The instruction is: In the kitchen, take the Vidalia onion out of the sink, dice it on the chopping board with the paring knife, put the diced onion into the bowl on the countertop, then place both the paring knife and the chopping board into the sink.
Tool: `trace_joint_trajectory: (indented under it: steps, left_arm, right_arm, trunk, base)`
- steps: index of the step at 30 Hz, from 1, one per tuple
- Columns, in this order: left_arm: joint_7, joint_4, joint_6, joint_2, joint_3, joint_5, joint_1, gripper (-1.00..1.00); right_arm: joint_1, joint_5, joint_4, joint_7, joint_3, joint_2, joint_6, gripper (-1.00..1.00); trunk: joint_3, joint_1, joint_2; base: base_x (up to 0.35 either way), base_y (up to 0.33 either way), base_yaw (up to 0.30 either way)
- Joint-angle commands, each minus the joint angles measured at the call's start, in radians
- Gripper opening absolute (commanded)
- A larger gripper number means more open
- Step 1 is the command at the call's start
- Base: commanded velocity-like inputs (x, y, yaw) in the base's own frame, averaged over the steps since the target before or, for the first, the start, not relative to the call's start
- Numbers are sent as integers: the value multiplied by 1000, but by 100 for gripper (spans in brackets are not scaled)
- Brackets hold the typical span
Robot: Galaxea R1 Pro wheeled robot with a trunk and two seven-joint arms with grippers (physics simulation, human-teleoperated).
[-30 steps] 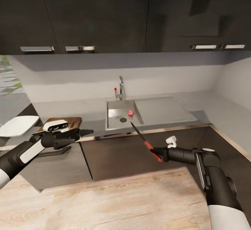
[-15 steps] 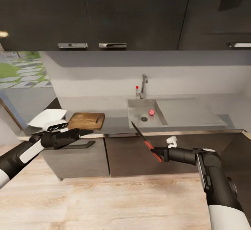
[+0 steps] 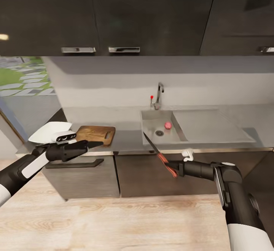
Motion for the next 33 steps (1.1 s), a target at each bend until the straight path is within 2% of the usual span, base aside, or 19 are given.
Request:
trace_joint_trajectory:
  steps: [1, 15, 23, 27, 33]
  left_arm:
    - [1, 0, 11, 2, -6, 9, -2, 100]
    - [6, -1, 13, 1, -6, 8, -2, 100]
    - [5, -1, 13, 1, -5, 9, -2, 100]
    - [5, -1, 13, 1, -5, 9, -2, 100]
    - [7, -1, 14, 1, -5, 9, -2, 100]
  right_arm:
    - [-1, 8, 3, 13, -2, 0, 11, -100]
    - [-1, 9, 20, 12, -3, -1, 12, -100]
    - [-1, 7, 21, 12, -3, -2, 26, -100]
    - [-1, 6, 21, 13, -16, -3, 47, -100]
    - [-1, 3, 20, 18, -66, -3, 54, -100]
  trunk:
    - [-2, 1, -2]
    - [0, 1, -2]
    - [7, 1, -2]
    - [7, 1, -2]
    - [7, 1, -2]
  base:
    - [292, 45, 0]
    - [246, 60, -27]
    - [35, -16, -144]
    - [1, -260, -8]
    - [0, -324, -1]
